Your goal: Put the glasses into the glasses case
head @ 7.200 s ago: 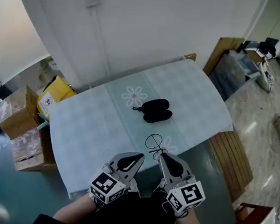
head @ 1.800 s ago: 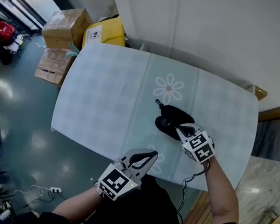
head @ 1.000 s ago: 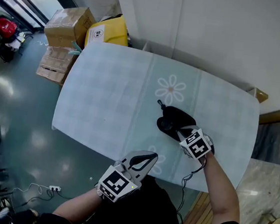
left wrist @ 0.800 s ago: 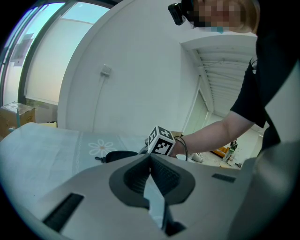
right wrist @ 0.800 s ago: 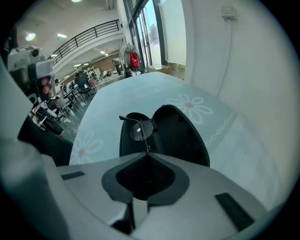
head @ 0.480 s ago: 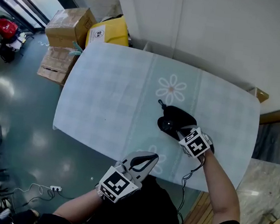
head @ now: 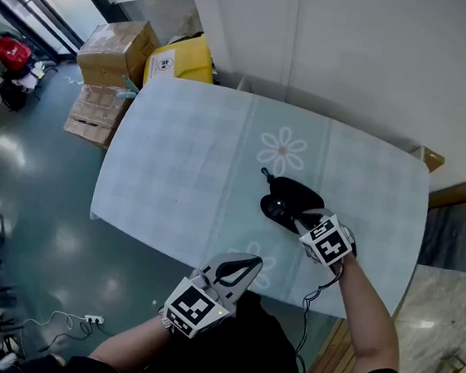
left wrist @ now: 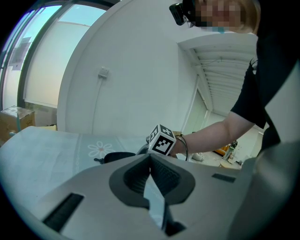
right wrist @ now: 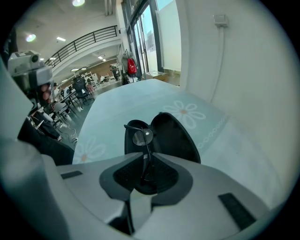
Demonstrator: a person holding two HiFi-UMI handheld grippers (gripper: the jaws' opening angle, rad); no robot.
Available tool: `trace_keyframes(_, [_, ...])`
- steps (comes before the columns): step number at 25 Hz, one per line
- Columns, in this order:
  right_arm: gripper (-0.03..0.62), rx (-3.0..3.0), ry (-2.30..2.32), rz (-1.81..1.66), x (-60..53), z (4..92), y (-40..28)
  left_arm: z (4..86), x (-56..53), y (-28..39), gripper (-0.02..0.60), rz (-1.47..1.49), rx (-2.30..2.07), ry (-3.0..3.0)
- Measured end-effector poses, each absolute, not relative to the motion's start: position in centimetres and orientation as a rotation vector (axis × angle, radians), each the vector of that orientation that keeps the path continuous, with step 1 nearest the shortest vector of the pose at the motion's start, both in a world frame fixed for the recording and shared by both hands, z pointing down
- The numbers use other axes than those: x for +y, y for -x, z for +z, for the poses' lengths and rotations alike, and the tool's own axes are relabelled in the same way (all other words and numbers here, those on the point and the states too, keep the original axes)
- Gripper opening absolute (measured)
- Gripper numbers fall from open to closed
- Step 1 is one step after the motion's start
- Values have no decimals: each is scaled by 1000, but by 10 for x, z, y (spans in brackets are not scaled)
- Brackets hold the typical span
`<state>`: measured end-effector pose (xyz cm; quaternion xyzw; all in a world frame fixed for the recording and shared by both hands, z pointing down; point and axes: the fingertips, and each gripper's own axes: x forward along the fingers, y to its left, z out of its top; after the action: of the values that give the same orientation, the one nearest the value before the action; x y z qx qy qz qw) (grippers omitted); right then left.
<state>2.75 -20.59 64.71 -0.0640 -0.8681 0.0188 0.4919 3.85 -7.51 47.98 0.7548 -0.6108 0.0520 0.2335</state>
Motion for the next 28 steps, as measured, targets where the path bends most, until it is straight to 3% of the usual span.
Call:
trace_keyframes(5, [74,-2199,119,47,-204,617,-30,475,-71,-46,26,154,-1681,-2098])
trace_keyframes(12, [25,-2466,20,70,-191,542,-30,462,-61,-48,26,160,-1705,-2125])
trace_keyframes(28, [23,-2826,-392,293,-88,415,-44,418,-26,-11,26,126,-1608,-2317])
